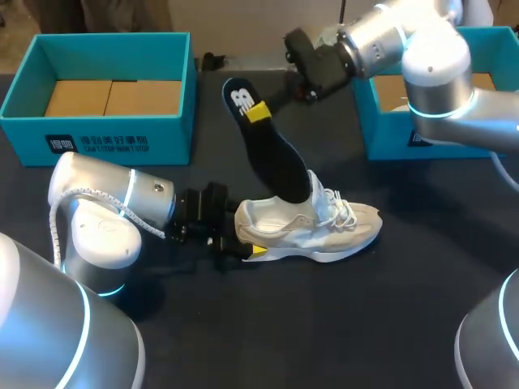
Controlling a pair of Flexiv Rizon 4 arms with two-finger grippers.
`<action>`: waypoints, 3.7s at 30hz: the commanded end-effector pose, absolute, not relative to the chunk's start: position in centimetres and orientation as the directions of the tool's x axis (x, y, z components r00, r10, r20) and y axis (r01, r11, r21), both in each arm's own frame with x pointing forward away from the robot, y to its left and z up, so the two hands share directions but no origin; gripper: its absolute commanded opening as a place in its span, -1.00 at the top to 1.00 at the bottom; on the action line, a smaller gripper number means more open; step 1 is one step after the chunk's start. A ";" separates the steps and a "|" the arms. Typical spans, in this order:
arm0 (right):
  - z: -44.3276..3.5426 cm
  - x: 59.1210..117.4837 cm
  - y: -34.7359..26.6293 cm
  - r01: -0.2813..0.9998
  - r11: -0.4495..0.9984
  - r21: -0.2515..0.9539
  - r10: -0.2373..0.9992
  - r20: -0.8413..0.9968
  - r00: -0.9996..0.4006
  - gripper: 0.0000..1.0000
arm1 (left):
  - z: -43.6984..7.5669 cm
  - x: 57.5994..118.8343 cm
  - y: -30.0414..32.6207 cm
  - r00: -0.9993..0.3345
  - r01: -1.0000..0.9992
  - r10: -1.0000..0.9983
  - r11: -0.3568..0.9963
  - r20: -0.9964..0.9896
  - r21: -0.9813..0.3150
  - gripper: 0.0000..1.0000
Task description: Take the shoe out of the shoebox, open the shoe tongue, remove and reinsert the insole, then place the shoe into the shoebox
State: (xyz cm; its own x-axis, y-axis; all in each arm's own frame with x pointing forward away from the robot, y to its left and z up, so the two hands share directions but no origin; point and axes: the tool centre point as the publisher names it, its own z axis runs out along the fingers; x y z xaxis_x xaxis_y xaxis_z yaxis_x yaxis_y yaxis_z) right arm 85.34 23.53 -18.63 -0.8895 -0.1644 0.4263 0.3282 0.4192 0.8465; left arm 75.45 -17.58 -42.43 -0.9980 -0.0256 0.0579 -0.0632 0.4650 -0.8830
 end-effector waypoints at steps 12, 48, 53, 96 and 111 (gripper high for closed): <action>-17.8 85.2 22.8 0.324 0.427 0.844 -0.122 0.409 -0.904 1.00 | -42.7 75.4 -17.7 -0.998 -0.064 -0.025 0.467 0.059 -0.882 1.00; -9.4 83.5 24.9 0.561 0.218 0.799 -0.276 0.601 -0.750 1.00 | -42.7 75.4 -17.7 -0.998 -0.064 -0.025 0.467 0.059 -0.882 1.00; -6.8 82.9 23.9 0.582 0.208 0.786 -0.288 0.618 -0.732 1.00 | -42.7 75.4 -17.7 -0.998 -0.064 -0.025 0.467 0.059 -0.882 1.00; 1.3 74.0 20.2 0.633 0.157 0.758 -0.004 0.641 -0.767 1.00 | -42.7 75.4 -17.7 -0.998 -0.064 -0.025 0.467 0.059 -0.882 1.00; 1.3 72.6 16.8 0.760 0.082 0.645 0.077 0.756 -0.650 1.00 | -42.7 75.4 -17.7 -0.998 -0.064 -0.025 0.467 0.059 -0.882 1.00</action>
State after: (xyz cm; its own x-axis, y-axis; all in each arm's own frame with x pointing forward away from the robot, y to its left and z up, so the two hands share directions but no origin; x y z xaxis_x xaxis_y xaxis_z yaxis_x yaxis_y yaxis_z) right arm 74.81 18.46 1.13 -0.6567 0.0332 0.7534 0.7522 0.1012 0.6511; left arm 75.46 -17.58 -42.44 -0.9980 -0.0256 0.0579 -0.0631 0.4652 -0.8830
